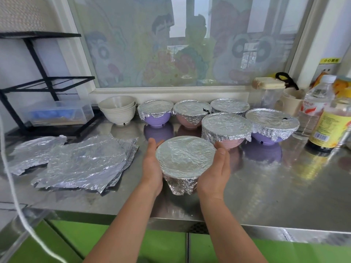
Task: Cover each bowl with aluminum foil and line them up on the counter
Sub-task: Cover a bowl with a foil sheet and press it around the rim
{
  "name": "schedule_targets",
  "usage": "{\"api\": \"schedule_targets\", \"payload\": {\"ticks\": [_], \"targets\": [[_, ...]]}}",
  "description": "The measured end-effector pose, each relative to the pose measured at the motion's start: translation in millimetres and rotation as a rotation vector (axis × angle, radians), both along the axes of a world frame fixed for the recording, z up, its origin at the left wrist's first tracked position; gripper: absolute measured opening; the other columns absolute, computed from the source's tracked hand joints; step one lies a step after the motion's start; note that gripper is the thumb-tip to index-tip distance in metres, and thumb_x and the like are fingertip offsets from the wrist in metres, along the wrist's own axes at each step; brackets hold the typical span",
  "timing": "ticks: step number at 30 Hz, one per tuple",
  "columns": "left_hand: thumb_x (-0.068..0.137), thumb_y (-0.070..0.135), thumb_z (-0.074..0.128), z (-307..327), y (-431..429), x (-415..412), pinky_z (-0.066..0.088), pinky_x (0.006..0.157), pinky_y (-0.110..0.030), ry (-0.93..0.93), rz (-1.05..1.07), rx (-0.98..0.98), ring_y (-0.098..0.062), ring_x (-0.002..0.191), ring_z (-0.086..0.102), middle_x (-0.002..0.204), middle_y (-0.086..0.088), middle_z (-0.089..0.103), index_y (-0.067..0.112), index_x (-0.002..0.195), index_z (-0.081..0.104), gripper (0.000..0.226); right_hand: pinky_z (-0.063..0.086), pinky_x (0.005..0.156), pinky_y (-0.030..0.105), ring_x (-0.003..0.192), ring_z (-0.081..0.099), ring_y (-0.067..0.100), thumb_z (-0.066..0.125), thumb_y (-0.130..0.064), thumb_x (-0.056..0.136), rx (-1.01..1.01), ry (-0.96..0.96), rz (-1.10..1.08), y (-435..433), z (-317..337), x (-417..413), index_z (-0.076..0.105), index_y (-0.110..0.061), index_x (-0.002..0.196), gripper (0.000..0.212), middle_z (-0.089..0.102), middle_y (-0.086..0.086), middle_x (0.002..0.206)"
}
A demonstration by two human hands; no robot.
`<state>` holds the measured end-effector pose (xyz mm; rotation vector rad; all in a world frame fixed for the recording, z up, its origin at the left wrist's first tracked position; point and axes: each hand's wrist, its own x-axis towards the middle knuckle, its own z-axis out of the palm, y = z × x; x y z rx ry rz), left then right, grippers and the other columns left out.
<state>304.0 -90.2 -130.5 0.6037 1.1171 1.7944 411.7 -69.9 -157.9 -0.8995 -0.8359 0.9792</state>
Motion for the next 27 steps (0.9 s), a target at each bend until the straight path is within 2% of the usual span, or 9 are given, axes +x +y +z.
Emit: {"api": "schedule_targets", "payload": {"ticks": [2,4,6,8,9,11,14,19,27], "targets": [[0.100,0.050,0.032,1.8,-1.4,-1.5,0.049,0.084,-0.036,0.028,0.014,0.003,-0.022,0.085,0.066,0.086,-0.006,0.072,0.014,0.089,0.065,0.050,0.038,0.111,0.040,0.126,0.051,0.010,0.036,-0.058,0.087,0.033,-0.083,0.054,-3.3,2.5,9.0,0.053,-0.017,0.133,0.064,0.055,-0.001,0.135],[0.099,0.045,0.042,2.3,-7.7,-10.1,0.047,0.091,-0.031,0.142,0.093,0.053,-0.020,0.103,0.063,0.104,-0.001,0.070,0.016,0.103,0.065,0.037,0.036,0.112,0.033,0.125,0.047,0.004,0.038,-0.055,0.092,0.162,-0.271,0.045,-6.6,5.9,29.7,0.052,-0.025,0.131,0.052,0.051,-0.007,0.132],[0.093,0.040,0.058,3.9,-25.1,-22.9,0.042,0.098,-0.025,0.545,0.241,0.223,-0.016,0.115,0.058,0.118,0.000,0.064,0.018,0.114,0.065,0.031,0.042,0.104,0.037,0.118,0.052,0.009,0.047,-0.047,0.094,0.403,-0.502,0.048,-7.2,11.9,55.4,0.063,-0.022,0.120,0.039,0.054,-0.006,0.120],[0.085,0.037,0.069,4.3,-43.3,-27.6,0.041,0.094,-0.028,1.104,0.299,0.442,-0.020,0.107,0.058,0.109,-0.003,0.062,0.016,0.104,0.070,0.028,0.047,0.091,0.040,0.105,0.058,0.014,0.061,-0.038,0.091,0.676,-0.756,0.103,-5.4,16.6,74.6,0.074,-0.018,0.105,0.027,0.059,-0.005,0.107],[0.082,0.036,0.073,3.6,-50.2,-25.1,0.042,0.089,-0.030,1.319,0.273,0.528,-0.022,0.100,0.057,0.103,-0.004,0.061,0.013,0.097,0.072,0.028,0.047,0.086,0.040,0.099,0.059,0.015,0.066,-0.035,0.089,0.789,-0.862,0.135,-3.9,18.3,80.2,0.077,-0.018,0.099,0.022,0.060,-0.004,0.102],[0.078,0.037,0.078,0.5,-56.9,-15.1,0.042,0.081,-0.029,1.535,0.196,0.576,-0.020,0.090,0.055,0.094,-0.002,0.061,0.011,0.089,0.075,0.029,0.044,0.079,0.037,0.090,0.058,0.017,0.071,-0.034,0.086,0.934,-1.023,0.179,3.1,18.3,85.9,0.079,-0.021,0.092,0.017,0.062,-0.003,0.097],[0.079,0.033,0.078,-8.0,-52.5,-9.1,0.042,0.075,-0.026,1.571,0.132,0.565,-0.017,0.084,0.052,0.088,0.001,0.059,0.013,0.084,0.076,0.021,0.043,0.074,0.035,0.081,0.054,0.017,0.072,-0.035,0.086,1.002,-1.133,0.248,11.1,17.4,90.2,0.079,-0.025,0.091,0.013,0.062,-0.005,0.092],[0.080,0.027,0.079,-7.9,-48.3,-5.2,0.043,0.068,-0.031,1.571,0.084,0.572,-0.019,0.075,0.048,0.078,0.004,0.056,0.013,0.080,0.075,0.014,0.043,0.070,0.029,0.077,0.050,0.016,0.069,-0.032,0.088,1.027,-1.170,0.293,15.3,20.2,89.5,0.079,-0.020,0.089,0.016,0.062,-0.005,0.084],[0.080,0.029,0.075,-6.5,-51.6,-11.0,0.039,0.075,-0.020,1.563,0.071,0.461,-0.014,0.083,0.049,0.084,0.007,0.054,0.017,0.083,0.075,0.012,0.045,0.068,0.028,0.076,0.052,0.017,0.063,-0.034,0.091,1.002,-1.207,0.281,7.4,20.3,79.3,0.078,-0.018,0.091,0.022,0.059,-0.003,0.083]]}}
